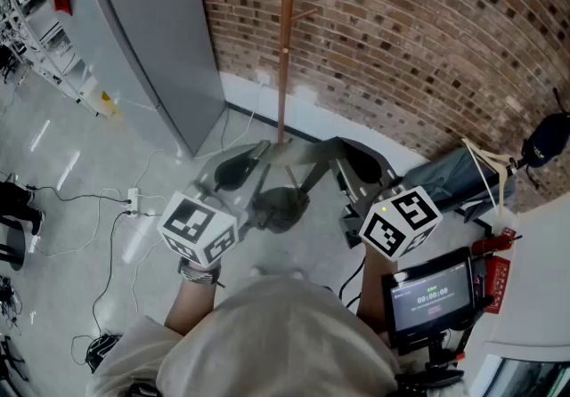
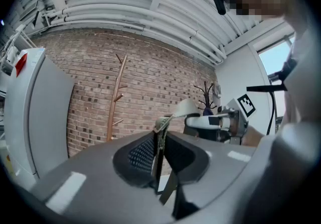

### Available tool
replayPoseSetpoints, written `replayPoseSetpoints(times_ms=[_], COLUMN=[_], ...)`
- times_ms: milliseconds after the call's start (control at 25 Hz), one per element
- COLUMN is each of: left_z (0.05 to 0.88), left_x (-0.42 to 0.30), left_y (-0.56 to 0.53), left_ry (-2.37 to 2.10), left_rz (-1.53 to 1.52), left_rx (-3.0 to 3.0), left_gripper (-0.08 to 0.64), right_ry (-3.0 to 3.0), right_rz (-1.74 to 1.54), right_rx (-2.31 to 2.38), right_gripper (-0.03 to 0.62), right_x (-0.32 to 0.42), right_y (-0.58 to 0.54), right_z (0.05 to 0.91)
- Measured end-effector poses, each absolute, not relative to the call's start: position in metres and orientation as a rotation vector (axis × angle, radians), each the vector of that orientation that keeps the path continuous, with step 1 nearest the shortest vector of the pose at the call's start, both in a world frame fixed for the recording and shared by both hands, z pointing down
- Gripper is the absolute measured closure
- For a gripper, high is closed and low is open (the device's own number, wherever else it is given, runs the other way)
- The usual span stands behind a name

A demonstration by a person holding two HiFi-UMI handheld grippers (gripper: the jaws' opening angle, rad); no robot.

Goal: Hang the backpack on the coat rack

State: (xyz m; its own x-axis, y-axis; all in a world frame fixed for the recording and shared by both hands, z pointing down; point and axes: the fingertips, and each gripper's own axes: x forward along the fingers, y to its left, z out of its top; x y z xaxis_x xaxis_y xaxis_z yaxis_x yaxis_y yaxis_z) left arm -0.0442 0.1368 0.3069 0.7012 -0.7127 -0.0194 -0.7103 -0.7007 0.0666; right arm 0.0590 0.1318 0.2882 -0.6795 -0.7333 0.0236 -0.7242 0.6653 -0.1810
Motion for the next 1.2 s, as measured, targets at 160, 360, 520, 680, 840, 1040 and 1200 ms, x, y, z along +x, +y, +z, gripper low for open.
replayPoseSetpoints(times_ms=[160, 360, 520, 680, 840, 1040, 1200], left_z=[0.307, 0.309, 0.313, 0.317, 0.32, 0.325, 0.331], left_x=[-0.053, -0.063, -0.063, -0.054, -0.038, -0.023, -0.014], left_y=[0.132, 0.121, 0.116, 0.114, 0.115, 0.115, 0.111], left_ry=[-1.223, -1.24, -1.244, -1.243, -1.26, -1.308, -1.312], left_rz=[-0.057, -0.059, -0.043, -0.029, -0.035, -0.07, -0.082], left_rx=[2.832, 2.808, 2.798, 2.794, 2.776, 2.743, 2.717], left_gripper=[0.525, 0.525, 0.525, 0.525, 0.525, 0.525, 0.525], right_ry=[2.836, 2.864, 2.879, 2.887, 2.904, 2.932, 2.94], right_rz=[-0.269, -0.284, -0.3, -0.341, -0.393, -0.41, -0.417], right_rx=[-1.223, -1.19, -1.155, -1.125, -1.085, -1.033, -1.022], right_gripper=[0.586, 0.586, 0.584, 0.583, 0.583, 0.583, 0.583], right_x=[0.051, 0.042, 0.041, 0.049, 0.065, 0.08, 0.088], right_y=[0.128, 0.118, 0.114, 0.109, 0.106, 0.105, 0.101], right_z=[0.289, 0.293, 0.296, 0.3, 0.306, 0.31, 0.313])
